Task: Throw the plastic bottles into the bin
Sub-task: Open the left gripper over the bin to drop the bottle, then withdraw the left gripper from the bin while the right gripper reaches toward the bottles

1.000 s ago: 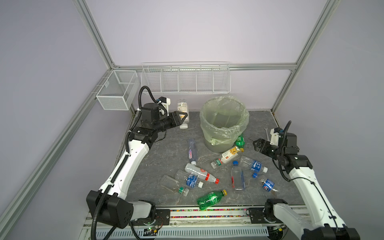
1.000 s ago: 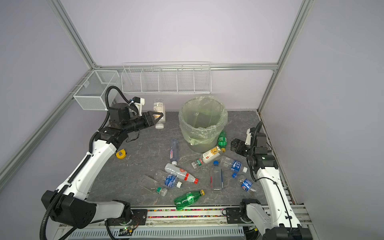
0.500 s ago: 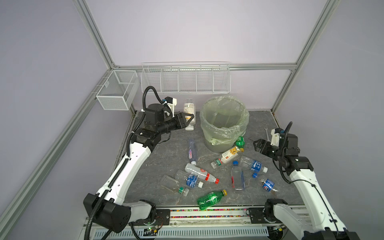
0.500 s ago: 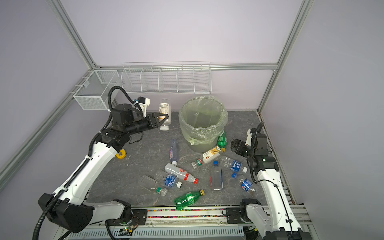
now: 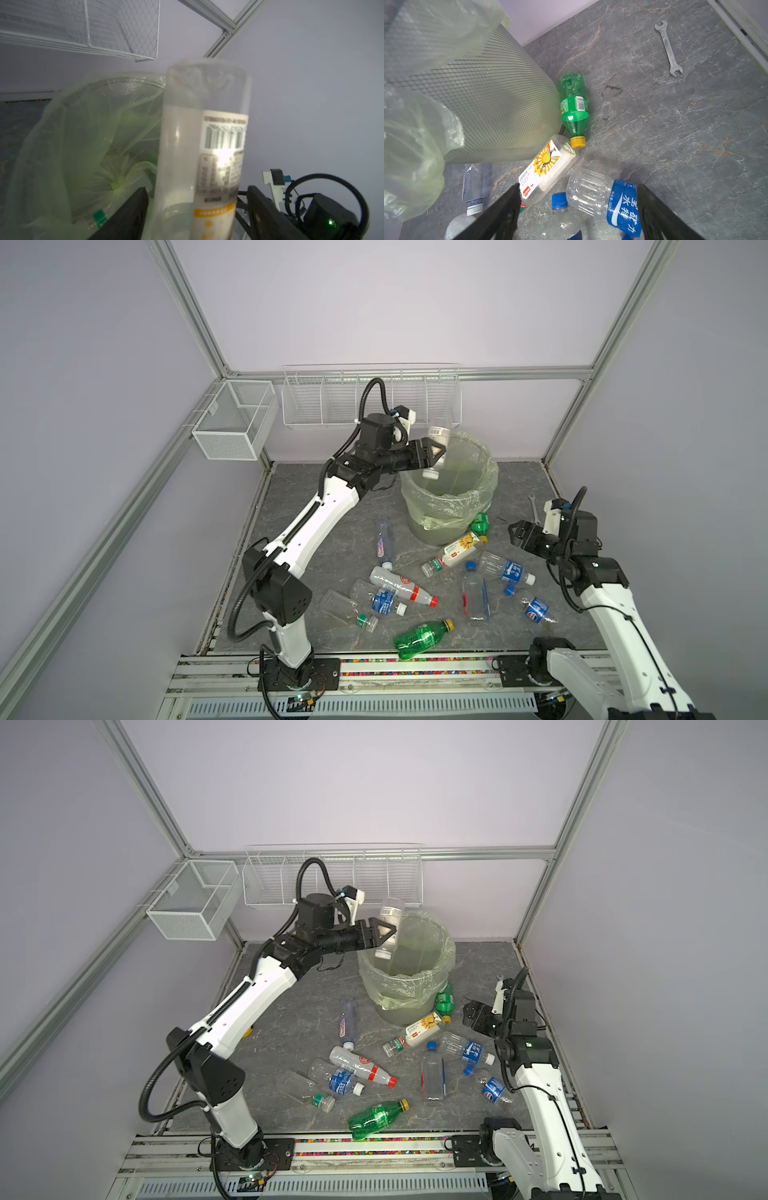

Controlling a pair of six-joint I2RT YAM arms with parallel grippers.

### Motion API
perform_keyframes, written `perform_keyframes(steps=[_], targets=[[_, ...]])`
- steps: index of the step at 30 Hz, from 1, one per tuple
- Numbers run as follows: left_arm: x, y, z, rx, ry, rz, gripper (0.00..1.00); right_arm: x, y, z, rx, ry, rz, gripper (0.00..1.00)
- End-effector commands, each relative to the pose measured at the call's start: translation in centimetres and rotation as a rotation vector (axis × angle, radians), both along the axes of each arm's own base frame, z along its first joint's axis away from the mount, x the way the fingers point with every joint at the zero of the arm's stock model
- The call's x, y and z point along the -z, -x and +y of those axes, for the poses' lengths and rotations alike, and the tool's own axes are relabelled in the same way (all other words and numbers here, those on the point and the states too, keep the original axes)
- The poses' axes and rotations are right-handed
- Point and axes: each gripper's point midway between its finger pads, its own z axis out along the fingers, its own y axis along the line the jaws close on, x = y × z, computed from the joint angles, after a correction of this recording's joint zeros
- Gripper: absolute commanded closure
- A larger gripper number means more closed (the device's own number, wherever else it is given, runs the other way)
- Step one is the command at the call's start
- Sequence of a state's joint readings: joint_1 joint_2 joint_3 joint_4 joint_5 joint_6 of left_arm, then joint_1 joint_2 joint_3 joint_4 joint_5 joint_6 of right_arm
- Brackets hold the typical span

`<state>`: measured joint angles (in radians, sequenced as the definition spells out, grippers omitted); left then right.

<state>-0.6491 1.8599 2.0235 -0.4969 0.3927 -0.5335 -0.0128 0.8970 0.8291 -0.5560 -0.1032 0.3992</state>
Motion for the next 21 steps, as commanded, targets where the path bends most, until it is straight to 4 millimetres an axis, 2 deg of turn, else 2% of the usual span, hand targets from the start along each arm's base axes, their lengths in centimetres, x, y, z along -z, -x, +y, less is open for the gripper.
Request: perform_keyframes(steps=[1, 7, 11, 17, 21], targets=[[-0.5, -0.5, 0.7, -0.048, -0.08, -0.002, 0.01, 0.4, 0.5, -0.5, 0.01, 0.026, 0.006, 0.12], [-3.9, -0.4, 3.2, -0.118, -0.086, -0.085, 0.01, 0.6, 0.6, -0.5, 0.006, 0.035, 0.013, 0.12], [-5.1, -0.1, 5.2, -0.149, -0.065, -0.1, 0.01, 0.8, 0.5, -0.5, 0.003, 0.038, 0.02, 0.12], [-5.5, -0.1, 8.4, -0.204, -0.036, -0.095, 0.01, 1.0, 0.2, -0.5, -0.003, 0.04, 0.03, 0.12], [-4.5, 0.0, 10.0, -0.244, -0.051, -0.08, 0.01, 1.2, 0.0, -0.4, -0.008, 0.037, 0.038, 0.12]])
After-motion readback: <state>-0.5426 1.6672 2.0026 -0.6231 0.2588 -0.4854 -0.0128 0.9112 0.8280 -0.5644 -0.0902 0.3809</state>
